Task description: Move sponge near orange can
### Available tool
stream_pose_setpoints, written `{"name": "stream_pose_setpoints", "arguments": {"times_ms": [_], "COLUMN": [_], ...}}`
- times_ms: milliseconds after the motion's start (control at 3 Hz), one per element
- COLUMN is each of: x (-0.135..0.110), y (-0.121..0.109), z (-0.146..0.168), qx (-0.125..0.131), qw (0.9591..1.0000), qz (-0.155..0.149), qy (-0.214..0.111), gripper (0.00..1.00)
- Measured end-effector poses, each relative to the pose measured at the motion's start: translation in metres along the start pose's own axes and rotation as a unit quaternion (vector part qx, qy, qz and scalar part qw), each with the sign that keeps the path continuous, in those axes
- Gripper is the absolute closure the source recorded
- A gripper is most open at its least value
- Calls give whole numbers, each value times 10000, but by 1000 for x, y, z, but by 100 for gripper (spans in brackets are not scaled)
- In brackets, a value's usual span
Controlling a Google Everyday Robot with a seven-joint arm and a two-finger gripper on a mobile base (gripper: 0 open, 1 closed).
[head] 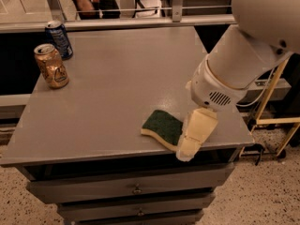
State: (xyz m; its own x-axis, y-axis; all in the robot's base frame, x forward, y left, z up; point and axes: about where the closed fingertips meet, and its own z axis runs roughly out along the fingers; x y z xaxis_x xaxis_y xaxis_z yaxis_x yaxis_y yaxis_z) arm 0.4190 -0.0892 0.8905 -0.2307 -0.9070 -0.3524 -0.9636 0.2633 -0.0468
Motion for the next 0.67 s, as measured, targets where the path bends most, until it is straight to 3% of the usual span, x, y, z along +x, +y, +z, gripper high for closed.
{"name": "stream_pose_setpoints", "arguments": {"times_ms": [333,667], "x": [-9,-1], "y": [4,-1], "z": [30,56], "qx": [-26,54], "qw": [10000,9998], "qz": [-35,13], "qy": [64,180], "gripper": [0,0]}}
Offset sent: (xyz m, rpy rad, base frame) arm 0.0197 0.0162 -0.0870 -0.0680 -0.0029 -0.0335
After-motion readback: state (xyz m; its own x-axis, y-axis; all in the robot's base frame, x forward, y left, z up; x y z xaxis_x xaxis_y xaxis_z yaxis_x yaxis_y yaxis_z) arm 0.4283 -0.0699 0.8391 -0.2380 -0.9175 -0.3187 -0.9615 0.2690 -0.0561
